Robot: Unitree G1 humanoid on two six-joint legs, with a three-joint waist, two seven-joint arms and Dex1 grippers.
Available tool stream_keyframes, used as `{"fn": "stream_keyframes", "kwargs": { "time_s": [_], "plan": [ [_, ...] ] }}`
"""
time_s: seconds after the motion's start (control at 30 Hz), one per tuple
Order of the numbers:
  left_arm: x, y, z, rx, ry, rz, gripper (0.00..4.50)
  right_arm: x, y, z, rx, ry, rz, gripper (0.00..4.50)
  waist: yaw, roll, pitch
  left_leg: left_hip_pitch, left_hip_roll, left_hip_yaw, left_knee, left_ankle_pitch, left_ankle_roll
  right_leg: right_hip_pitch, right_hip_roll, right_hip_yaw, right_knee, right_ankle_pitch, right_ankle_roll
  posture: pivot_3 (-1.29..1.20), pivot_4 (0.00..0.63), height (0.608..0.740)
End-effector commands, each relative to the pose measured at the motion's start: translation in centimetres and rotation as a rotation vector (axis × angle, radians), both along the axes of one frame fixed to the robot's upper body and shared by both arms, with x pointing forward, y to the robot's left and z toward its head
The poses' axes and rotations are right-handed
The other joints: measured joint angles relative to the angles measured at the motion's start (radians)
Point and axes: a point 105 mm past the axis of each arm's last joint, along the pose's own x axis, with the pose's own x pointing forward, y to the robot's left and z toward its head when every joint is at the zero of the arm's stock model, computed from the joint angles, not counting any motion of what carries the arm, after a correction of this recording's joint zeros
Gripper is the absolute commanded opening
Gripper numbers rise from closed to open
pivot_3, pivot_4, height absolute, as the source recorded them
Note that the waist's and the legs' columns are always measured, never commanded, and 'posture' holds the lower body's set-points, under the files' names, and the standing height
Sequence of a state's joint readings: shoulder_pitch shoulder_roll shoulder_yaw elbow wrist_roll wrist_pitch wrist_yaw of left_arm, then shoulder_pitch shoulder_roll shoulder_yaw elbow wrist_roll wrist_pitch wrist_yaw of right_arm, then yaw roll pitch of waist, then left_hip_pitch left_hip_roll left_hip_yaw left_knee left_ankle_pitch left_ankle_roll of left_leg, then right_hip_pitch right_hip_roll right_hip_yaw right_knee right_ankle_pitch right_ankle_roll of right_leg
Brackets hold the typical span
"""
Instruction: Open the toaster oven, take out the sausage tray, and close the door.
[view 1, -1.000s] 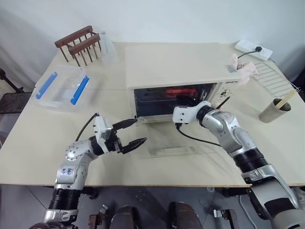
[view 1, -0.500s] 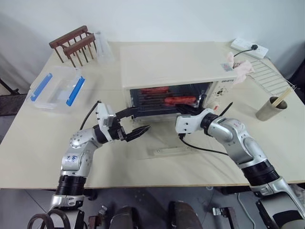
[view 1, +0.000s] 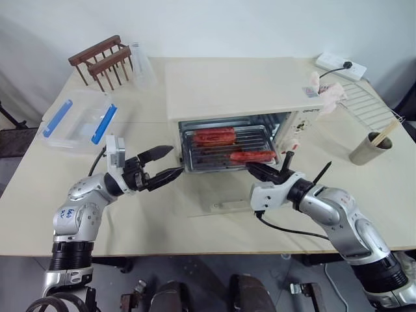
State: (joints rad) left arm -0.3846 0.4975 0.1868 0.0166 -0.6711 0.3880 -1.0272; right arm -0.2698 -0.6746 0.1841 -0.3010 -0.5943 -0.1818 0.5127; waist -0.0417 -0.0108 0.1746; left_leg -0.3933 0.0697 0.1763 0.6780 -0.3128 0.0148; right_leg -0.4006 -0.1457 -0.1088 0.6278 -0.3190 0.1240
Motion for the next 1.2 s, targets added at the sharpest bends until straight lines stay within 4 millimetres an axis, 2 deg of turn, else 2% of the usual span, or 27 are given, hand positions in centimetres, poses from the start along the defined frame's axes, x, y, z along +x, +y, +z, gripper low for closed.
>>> {"fn": "stream_keyframes", "kwargs": {
  "time_s": [0.03,0.23,0.4,0.6,0.8,1.03,1.2],
  "plan": [
    [-0.5,0.1,0.8,-0.009,-0.017,-0.005,4.40,-2.4,0.7,1.5,0.030,-0.053,0.074,0.03,0.006,0.000,0.000,0.000,0.000,0.000,0.000,0.000,0.000,0.000,0.000,0.000,0.000,0.000,0.000,0.00,0.150,0.740],
    [0.2,0.2,-0.1,-0.019,0.119,0.060,4.40,-4.0,0.4,1.3,0.033,-0.061,0.093,0.03,0.013,-0.001,0.000,0.000,0.000,0.000,0.000,0.000,0.000,0.000,0.000,0.000,0.000,0.000,0.000,0.00,0.150,0.740],
    [-0.4,-0.5,-0.6,-0.006,0.228,0.038,4.40,-4.6,0.5,1.2,0.047,-0.073,0.109,0.03,0.012,-0.001,0.001,0.000,0.000,0.000,0.001,0.000,0.000,0.000,0.000,0.001,0.000,0.000,0.000,0.00,0.150,0.740],
    [-1.7,-1.5,-1.0,-0.044,0.381,-0.055,4.40,-5.4,-0.8,0.0,0.011,-0.062,0.099,0.03,0.014,-0.001,0.001,0.000,0.000,0.000,0.001,0.000,0.000,0.000,0.000,0.001,0.000,0.000,0.000,0.00,0.150,0.740],
    [-1.4,-1.8,-0.5,-0.074,0.422,-0.059,4.40,-5.7,-1.3,0.2,0.013,-0.072,0.101,0.03,0.014,-0.002,0.001,0.002,0.000,-0.001,0.003,0.000,0.000,0.003,0.000,0.002,0.000,0.000,0.000,0.00,0.150,0.740],
    [-2.0,-1.8,-1.5,-0.022,0.554,-0.076,4.40,-6.2,-1.1,0.7,0.034,-0.111,0.138,0.03,0.014,-0.002,0.001,0.002,0.000,-0.001,0.003,0.000,0.000,0.003,0.000,0.002,0.000,0.000,0.000,0.00,0.150,0.740],
    [-2.0,-2.1,-1.2,-0.070,0.621,-0.097,4.40,-6.7,-0.7,1.2,0.052,-0.134,0.180,0.03,0.014,-0.002,0.001,0.002,0.000,-0.001,0.003,0.000,0.000,0.003,0.000,0.002,0.000,0.000,0.000,0.00,0.150,0.740]
  ]
}}
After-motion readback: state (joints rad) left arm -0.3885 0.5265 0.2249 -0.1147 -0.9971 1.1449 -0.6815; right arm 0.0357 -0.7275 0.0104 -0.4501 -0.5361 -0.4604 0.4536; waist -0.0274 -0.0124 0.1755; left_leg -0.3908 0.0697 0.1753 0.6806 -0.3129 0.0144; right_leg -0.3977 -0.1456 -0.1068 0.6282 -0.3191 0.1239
